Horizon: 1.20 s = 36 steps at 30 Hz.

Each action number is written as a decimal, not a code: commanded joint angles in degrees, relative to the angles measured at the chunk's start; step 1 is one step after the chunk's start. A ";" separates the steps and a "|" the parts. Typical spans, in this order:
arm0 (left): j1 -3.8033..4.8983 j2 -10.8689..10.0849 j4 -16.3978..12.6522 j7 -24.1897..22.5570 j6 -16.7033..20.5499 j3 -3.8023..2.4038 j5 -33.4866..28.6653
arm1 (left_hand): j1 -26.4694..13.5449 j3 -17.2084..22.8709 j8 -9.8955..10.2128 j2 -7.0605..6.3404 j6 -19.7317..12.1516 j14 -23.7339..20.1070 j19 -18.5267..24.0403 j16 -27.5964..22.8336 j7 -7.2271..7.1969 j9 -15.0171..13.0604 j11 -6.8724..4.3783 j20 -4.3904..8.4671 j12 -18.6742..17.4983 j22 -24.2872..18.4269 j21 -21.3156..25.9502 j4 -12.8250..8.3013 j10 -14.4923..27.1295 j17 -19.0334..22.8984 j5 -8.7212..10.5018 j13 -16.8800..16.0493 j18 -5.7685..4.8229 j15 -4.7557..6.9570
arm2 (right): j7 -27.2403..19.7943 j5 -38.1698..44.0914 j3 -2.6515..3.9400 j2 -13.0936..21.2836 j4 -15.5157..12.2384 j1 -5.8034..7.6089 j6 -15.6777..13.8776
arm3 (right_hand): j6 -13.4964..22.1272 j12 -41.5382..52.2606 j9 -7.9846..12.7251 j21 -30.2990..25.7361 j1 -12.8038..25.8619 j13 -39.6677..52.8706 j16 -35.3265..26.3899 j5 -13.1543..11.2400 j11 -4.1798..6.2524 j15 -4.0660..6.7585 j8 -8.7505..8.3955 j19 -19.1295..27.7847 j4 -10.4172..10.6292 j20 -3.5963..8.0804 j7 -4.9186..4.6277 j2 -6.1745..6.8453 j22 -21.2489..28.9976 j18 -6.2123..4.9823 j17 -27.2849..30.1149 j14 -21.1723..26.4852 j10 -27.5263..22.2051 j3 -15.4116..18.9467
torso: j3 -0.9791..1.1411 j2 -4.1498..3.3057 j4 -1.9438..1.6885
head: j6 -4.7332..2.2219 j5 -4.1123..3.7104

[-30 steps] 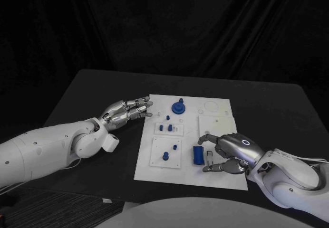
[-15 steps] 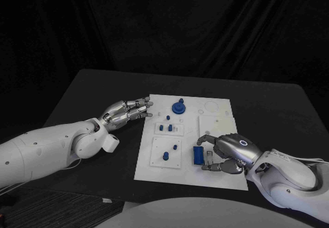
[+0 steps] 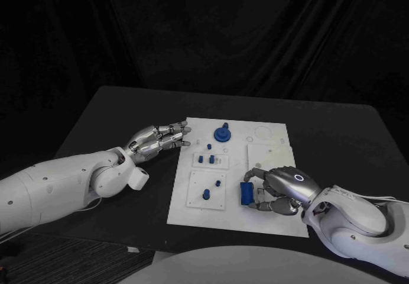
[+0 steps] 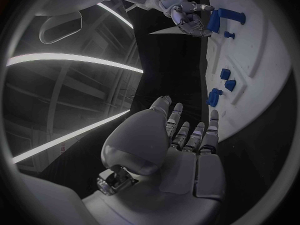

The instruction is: Assemble the parts on the task board

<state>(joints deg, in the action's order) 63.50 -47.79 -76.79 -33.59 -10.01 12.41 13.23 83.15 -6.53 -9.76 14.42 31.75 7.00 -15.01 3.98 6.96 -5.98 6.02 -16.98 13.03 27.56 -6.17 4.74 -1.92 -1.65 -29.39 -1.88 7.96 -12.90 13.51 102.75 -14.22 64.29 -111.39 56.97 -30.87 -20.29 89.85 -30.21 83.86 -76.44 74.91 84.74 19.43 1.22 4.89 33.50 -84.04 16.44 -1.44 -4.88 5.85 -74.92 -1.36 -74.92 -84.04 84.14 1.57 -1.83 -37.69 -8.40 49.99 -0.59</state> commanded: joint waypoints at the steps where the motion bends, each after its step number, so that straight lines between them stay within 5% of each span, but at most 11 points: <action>1: -0.11 0.13 -0.08 -0.47 -1.02 -0.05 -0.33 | -0.37 0.28 -0.26 0.15 0.23 -0.05 -0.23 0.26 0.14 -0.01 0.00 0.31 0.22 0.03 -0.11 -0.30 -0.34 -0.08 -0.20 -0.06 -0.60 0.34 | 2.12 0.63 0.00 -0.13 0.07 -0.30 0.80 | -0.55 0.15 0.10 -0.44 -0.08 15.09 -0.25 0.23 -0.32 -0.28 0.47 -3.04 -0.22 -0.24 0.13 -0.31 -12.80 -0.35 -0.16 -3.34 5.86 0.02 | -0.01 0.04 -0.04 | 0.01 -0.07; 8: -0.21 0.10 -0.02 -0.42 -1.18 -0.05 -0.33 | -0.37 0.36 -0.24 0.21 0.17 -0.02 -0.23 0.29 0.16 0.00 0.03 0.30 0.23 -0.02 -0.10 -0.33 -0.34 -0.09 -0.21 -0.06 -0.59 0.29 | 2.08 0.63 0.01 -0.34 0.05 -0.45 0.54 | -1.31 0.15 0.38 -0.37 -1.11 15.09 -0.20 1.33 -0.34 -0.31 2.32 -3.09 -0.62 -0.28 0.12 -0.48 -12.83 -0.33 -0.34 -3.38 5.86 0.09 | 0.01 0.04 -0.02 | 0.01 0.06; 16: -0.36 0.13 0.07 -0.37 -1.31 -0.05 -0.33 | -0.37 0.47 -0.22 0.27 0.16 0.04 -0.28 0.33 0.19 0.01 0.07 0.28 0.27 -0.01 -0.11 -0.37 -0.35 -0.10 -0.21 -0.06 -0.58 0.21 | 1.42 0.63 0.01 -0.32 0.04 -0.52 -1.14 | -3.10 0.15 0.51 -0.04 -0.80 15.09 -0.06 12.79 -0.12 -0.14 7.33 -3.29 -0.18 -0.16 0.40 -1.53 -12.97 -0.24 -0.72 -3.49 5.86 0.30 | 0.01 0.04 0.08 | 0.01 0.07; 20: -0.42 0.15 0.12 -0.28 -1.38 -0.05 -0.33 | -0.38 0.62 -0.21 0.34 0.16 0.12 -0.34 0.40 0.22 0.02 0.11 0.27 0.30 -0.01 -0.13 -0.44 -0.36 -0.12 -0.21 -0.06 -0.57 0.09 | 1.32 0.62 0.01 -0.20 0.00 -0.53 -1.88 | -3.39 0.15 0.89 0.18 -0.24 15.09 -0.04 16.84 0.14 0.06 8.31 -3.39 -0.07 0.02 0.72 -1.90 -13.04 -0.19 -0.74 -3.51 5.86 0.01 | 0.02 0.00 0.04 | 0.01 -0.01; 24: -0.48 0.15 0.20 -0.22 -1.42 -0.05 -0.33 | -0.38 0.62 -0.21 0.34 0.16 0.12 -0.34 0.40 0.22 0.02 0.11 0.27 0.30 -0.01 -0.13 -0.44 -0.36 -0.12 -0.21 -0.06 -0.57 0.09 | 1.27 0.62 0.01 -0.06 -0.12 -0.55 -2.69 | -3.74 0.15 1.30 0.22 0.24 15.09 -0.03 19.16 0.37 0.23 8.83 -3.41 -0.02 0.15 1.00 -2.14 -13.06 -0.18 -0.76 -3.52 5.86 -0.35 | 0.04 0.02 0.07 | 0.01 0.02; 30: -0.56 0.12 0.21 -0.12 -1.49 -0.05 -0.33 | -0.44 0.88 -0.24 0.49 0.28 0.26 -0.44 0.50 0.29 0.02 0.23 0.25 0.50 -0.03 -0.16 -0.50 -0.43 -0.15 -0.20 -0.09 -0.57 -0.05 | 1.26 0.62 0.01 0.13 -0.27 -0.56 -3.26 | -5.44 0.15 3.46 0.49 3.85 15.09 0.16 28.37 1.06 0.71 8.59 -3.51 0.20 0.63 1.68 -2.97 -13.15 -0.12 -1.24 -3.60 5.86 -2.45 | 0.04 0.00 0.04 | 0.01 0.01; 36: -0.62 0.02 0.18 -0.03 -1.53 -0.05 -0.33 | -0.47 1.03 -0.27 0.54 0.41 0.29 -0.49 0.54 0.34 0.01 0.33 0.24 0.74 -0.05 -0.17 -0.54 -0.53 -0.15 -0.21 -0.12 -0.58 -0.10 | 1.97 0.62 0.01 0.26 -0.47 -0.59 -2.50 | -5.87 0.15 5.05 0.43 6.27 15.09 0.20 30.83 0.89 0.74 7.58 -3.48 0.29 0.66 1.50 -3.00 -13.12 -0.13 -1.36 -3.61 5.86 -4.11 | 0.06 0.02 -0.03 | 0.01 0.18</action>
<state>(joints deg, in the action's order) 62.96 -47.80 -76.48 -33.14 -10.74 12.40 13.23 82.90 -5.89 -9.76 14.67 31.95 6.99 -15.21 4.42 7.17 -5.98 6.22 -16.77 13.69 27.57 -6.17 4.10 -2.12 -1.74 -29.35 -1.95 7.95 -12.90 14.34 102.89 -14.22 64.48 -111.59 56.54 -32.68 -22.99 89.85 -11.55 84.10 -70.83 74.94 84.74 49.93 1.88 5.33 40.25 -84.05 15.87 -1.02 -5.08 3.09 -74.95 -1.36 -74.91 -84.05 83.92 -1.40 -1.79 -37.69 -8.38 49.99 -0.47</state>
